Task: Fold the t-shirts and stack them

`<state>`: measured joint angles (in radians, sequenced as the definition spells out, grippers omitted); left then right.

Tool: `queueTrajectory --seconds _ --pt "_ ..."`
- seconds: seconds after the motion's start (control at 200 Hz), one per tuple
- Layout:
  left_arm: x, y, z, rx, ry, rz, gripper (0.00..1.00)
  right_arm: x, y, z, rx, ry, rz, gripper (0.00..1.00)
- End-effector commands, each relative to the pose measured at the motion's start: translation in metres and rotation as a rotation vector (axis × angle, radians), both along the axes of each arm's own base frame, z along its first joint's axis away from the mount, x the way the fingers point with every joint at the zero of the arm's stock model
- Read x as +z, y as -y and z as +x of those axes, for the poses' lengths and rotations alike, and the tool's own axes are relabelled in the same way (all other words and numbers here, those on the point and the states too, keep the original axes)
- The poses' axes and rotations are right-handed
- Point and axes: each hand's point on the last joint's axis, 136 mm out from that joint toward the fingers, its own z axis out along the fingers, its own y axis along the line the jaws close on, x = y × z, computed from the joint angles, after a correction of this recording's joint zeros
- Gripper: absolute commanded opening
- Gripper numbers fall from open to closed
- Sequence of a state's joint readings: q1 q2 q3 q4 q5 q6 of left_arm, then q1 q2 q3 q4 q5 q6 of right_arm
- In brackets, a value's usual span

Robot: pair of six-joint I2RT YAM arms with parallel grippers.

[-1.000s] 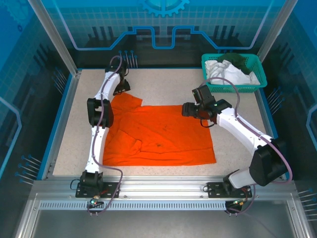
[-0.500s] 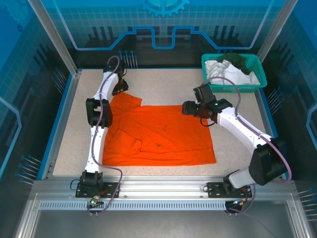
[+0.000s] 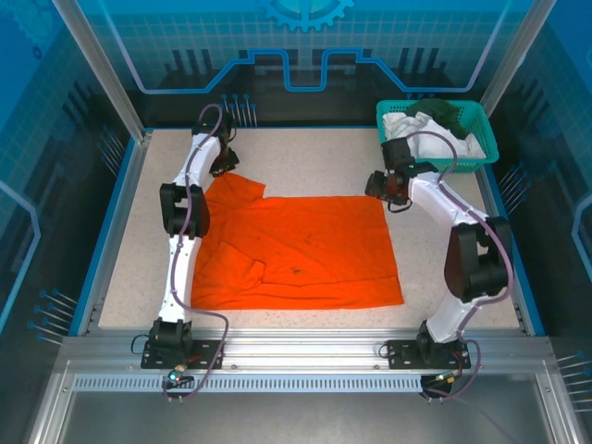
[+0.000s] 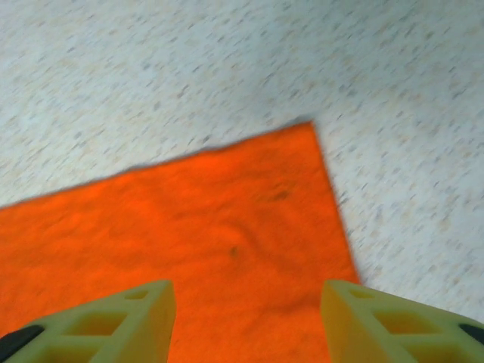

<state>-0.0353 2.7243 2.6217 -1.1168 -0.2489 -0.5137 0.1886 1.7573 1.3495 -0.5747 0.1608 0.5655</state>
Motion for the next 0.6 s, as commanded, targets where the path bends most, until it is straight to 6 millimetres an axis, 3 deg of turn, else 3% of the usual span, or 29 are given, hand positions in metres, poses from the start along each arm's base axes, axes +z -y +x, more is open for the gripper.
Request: queueTrajectory --seconds 0.0,0.22,0.415,0.595 --pt "-0.005 0.001 -0.005 -0.027 -0.023 -0.015 0.29 -0.008 0.009 0.027 0.033 0.007 -0.031 0.54" --pt "0.005 0.002 -0.005 -0.043 -0.002 -0.014 0.18 -0.044 0.004 0.061 0.005 -0.048 -0.013 0.52" --pt "0.017 0.009 0.002 -0.06 0.044 -0.039 0.15 -0.069 0.013 0.065 -0.081 -0.088 -0.03 0.44" --pt "0.025 0.017 0.005 -0.085 0.063 -0.044 0.12 -0.078 0.017 0.064 -0.128 -0.102 -0.034 0.39"
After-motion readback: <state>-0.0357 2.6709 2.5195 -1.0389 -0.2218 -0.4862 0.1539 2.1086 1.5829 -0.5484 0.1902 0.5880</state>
